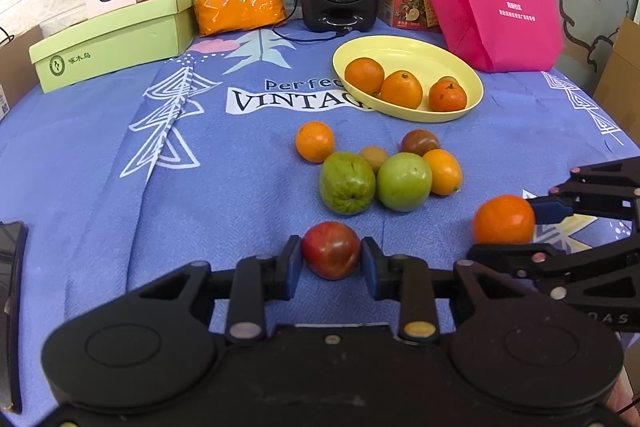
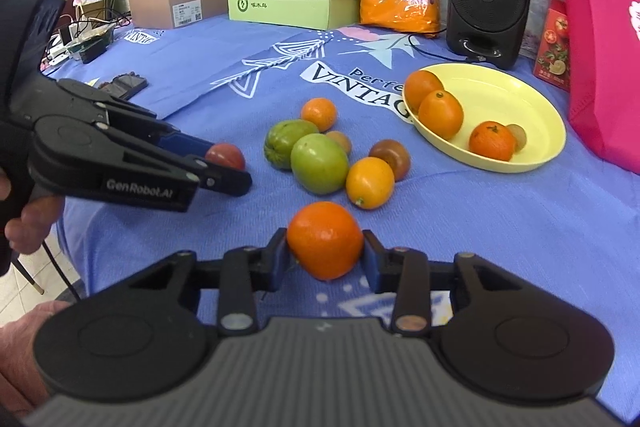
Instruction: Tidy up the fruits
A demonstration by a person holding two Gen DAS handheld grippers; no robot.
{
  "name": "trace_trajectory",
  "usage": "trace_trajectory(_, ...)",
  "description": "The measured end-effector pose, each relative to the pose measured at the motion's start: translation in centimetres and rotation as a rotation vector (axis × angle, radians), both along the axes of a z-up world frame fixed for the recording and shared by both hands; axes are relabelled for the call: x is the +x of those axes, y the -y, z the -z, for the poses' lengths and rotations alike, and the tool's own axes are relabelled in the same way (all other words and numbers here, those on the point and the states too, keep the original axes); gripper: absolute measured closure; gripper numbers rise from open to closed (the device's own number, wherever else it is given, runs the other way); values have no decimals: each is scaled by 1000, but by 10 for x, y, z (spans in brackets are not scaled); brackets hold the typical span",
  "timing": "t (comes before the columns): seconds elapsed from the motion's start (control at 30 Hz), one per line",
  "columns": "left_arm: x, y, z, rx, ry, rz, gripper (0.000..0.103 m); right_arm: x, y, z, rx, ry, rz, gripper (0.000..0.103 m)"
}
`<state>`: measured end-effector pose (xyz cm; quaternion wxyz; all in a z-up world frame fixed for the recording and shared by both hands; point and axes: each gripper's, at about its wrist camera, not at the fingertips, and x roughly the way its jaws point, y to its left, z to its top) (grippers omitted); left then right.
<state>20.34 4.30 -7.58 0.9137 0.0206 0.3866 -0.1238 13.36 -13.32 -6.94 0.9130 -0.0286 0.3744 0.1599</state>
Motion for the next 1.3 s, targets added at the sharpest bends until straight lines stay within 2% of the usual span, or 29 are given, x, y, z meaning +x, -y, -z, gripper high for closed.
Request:
trace_trajectory(0.3, -12, 6, -21, -18, 34, 28, 72, -20, 16, -10, -8, 27, 38, 66)
trace_trajectory(0.6, -5, 16, -36, -15, 60, 66, 72, -19, 27, -17, -13, 48, 54, 66)
trace_trajectory(0.87, 24, 37, -49, -7, 93, 112, 72, 0, 44, -28, -30, 83, 78, 66)
trace_trajectory(1.17, 87, 68, -65, 25, 141, 148, 72, 46, 76, -45, -65, 138, 132, 66)
trace_trajectory(1.3, 91, 65, -76, 25, 182, 145, 72, 53, 85, -50, -66, 161, 142, 66)
